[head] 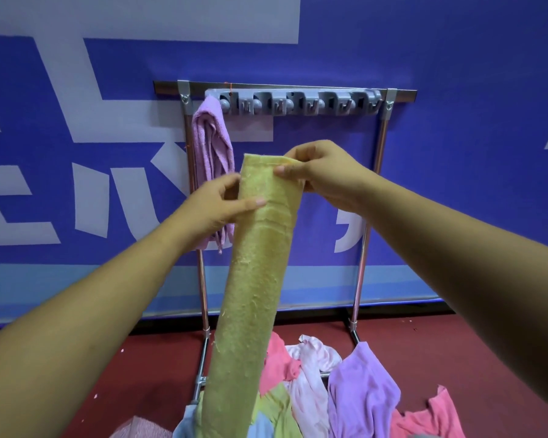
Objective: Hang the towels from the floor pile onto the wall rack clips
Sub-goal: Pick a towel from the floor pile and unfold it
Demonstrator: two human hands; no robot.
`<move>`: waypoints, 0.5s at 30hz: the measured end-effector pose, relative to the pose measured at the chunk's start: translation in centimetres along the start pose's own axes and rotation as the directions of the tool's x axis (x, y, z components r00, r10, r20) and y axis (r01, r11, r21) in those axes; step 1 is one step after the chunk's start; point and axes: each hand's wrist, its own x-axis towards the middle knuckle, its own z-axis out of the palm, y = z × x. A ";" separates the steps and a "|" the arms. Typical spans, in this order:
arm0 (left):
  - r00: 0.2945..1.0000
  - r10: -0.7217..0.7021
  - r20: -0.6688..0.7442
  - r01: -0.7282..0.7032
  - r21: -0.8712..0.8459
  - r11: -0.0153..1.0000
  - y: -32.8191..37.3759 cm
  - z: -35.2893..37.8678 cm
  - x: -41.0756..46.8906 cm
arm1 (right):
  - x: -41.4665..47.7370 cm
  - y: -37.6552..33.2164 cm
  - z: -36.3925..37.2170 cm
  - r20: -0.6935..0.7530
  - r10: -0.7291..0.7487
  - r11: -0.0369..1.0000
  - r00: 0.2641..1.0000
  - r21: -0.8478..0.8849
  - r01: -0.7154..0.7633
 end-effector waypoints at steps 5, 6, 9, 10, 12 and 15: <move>0.959 -0.234 0.162 0.224 0.077 0.971 -6.6 1.5 -1.7 | 0.1 -0.6 -0.6 -0.061 0.045 0.988 0.997 0.152 -0.035; 0.951 -0.255 0.174 0.245 0.076 0.967 -7.9 1.8 -2.1 | 0.1 -0.5 -0.7 -0.089 0.054 0.988 0.995 0.152 -0.040; 0.925 -0.306 0.224 0.308 0.027 0.951 -10.8 2.4 -3.4 | 0.1 0.3 -1.1 -0.194 0.100 0.989 0.976 0.123 -0.077; 0.921 -0.310 0.237 0.320 -0.003 0.947 -11.6 2.5 -3.7 | 0.1 0.8 -1.4 -0.235 0.120 0.990 0.964 0.105 -0.098; 0.924 -0.303 0.231 0.335 -0.112 0.936 -12.7 2.4 -4.1 | 0.2 2.2 -2.1 -0.327 0.171 0.985 0.929 0.080 -0.153; 0.938 -0.261 0.227 0.320 -0.280 0.905 -12.4 1.4 -4.0 | -0.2 5.0 -3.5 -0.441 0.316 0.949 0.840 0.144 -0.282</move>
